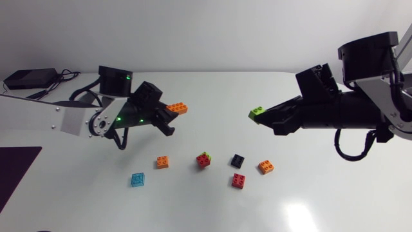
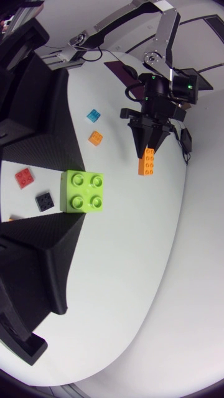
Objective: Separate the duplo bricks
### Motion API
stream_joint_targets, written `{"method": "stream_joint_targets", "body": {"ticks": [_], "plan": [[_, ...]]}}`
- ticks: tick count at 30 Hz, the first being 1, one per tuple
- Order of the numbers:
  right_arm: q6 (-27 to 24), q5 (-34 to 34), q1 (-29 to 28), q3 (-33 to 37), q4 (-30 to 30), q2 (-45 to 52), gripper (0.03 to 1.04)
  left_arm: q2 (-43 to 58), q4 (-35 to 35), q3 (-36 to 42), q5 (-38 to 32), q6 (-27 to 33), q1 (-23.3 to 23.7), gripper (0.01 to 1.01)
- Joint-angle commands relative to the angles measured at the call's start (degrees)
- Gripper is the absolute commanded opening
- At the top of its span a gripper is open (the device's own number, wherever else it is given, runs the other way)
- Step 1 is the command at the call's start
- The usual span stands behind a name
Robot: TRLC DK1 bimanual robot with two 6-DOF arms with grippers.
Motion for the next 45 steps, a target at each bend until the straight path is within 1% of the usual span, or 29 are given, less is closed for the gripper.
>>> {"method": "stream_joint_targets", "body": {"ticks": [1, 3, 7, 12, 18, 23, 24, 26, 29, 37, 40, 42, 45], "plan": [[-0.8, -0.23, -0.39, -1.66, 0.45, 1.37, 0.3, 0.52, -1.39, -0.73, 2.4, 2.12, 2.94, 0.333], [-0.72, -0.23, -0.13, -1.66, 0.45, 1.72, 0.3, 0.43, -2.88, -1.61, 3.28, 3.27, 4.35, 0.333], [-0.63, -0.23, 0.22, -1.58, 0.53, 1.99, 0.3, 0.69, -2.27, -4.6, 4.33, 6.08, 6.99, 0.333], [-0.45, -0.23, 1.01, -1.31, 0.45, 2.78, 0.3, 4.73, -1.74, -4.95, 5.03, 8.89, 9.36, 0.333], [-0.36, 0.38, 2.86, -0.61, 0.53, 4.18, 0.3, 10.1, 2.65, -5.48, 5.03, 9.51, 9.8, 0.333], [-0.45, 1.52, 3.91, 0.45, 0.53, 5.85, 0.3, 12.12, 3.18, -5.74, 5.03, 10.39, 9.89, 0.341], [-0.54, 1.61, 3.91, 0.8, 0.53, 6.56, 0.3, 12.29, 3.18, -5.83, 5.03, 10.56, 9.89, 0.366], [-0.63, 1.61, 3.91, 1.41, 0.97, 8.31, 0.3, 13.08, 3.18, -6.09, 5.03, 10.91, 9.89, 0.451], [-0.72, 1.7, 4.27, 2.29, 2.03, 10.86, 0.3, 13.88, 3.27, -6.45, 5.03, 11.18, 9.89, 0.515], [-3.18, 4.16, 6.37, 7.13, 2.47, 19.83, 0.3, 12.21, 2.74, -6.71, 5.03, 11.35, 9.8, 0.846], [-4.67, 6.18, 7.08, 9.67, 2.47, 24.31, 0.3, 8.69, 1.51, -6.09, 4.95, 11.35, 10.06, 0.861], [-5.55, 7.68, 7.43, 11.26, 3.08, 27.56, 0.3, 5.79, -0.77, -4.86, 5.03, 11.09, 9.97, 0.862], [-6.52, 8.99, 7.52, 13.54, 3.96, 32.31, 0.31, 1.31, -4.02, -3.28, 5.03, 10.3, 8.57, 0.862]]}}
